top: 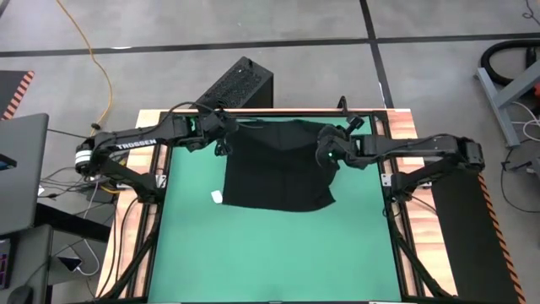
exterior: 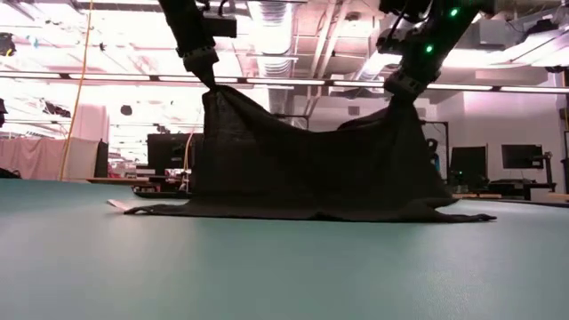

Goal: Roll towel into tight, uniform cylinder
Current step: Roll the black towel

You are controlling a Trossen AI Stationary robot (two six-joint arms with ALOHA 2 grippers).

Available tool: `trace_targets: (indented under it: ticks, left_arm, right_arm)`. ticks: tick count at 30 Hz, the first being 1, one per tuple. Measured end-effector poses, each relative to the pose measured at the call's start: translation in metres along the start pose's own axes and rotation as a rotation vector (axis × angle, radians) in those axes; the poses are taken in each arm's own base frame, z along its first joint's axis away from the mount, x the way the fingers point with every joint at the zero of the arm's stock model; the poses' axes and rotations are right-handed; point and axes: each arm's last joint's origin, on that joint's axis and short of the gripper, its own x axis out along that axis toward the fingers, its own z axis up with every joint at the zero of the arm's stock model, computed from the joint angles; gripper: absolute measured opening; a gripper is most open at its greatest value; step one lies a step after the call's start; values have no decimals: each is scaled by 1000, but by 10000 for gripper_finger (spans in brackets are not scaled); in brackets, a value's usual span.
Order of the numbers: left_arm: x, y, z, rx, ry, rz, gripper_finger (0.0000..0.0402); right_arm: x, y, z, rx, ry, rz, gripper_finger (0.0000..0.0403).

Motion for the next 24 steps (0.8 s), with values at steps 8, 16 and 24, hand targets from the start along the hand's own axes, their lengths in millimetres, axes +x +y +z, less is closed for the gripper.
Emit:
trace_targets:
  ticks: [8,16,24]
  left_arm:
    - [8,13,-13,21,116,61,0]
    - [12,18,-16,-53,113,-2,0]
    - [29,-16,-40,-79,89,-32,0]
  right_arm:
    - [25,-5,11,35,-112,39,1]
    - [39,-11,8,75,-108,118,1]
    - [35,-6,8,72,-108,160,1]
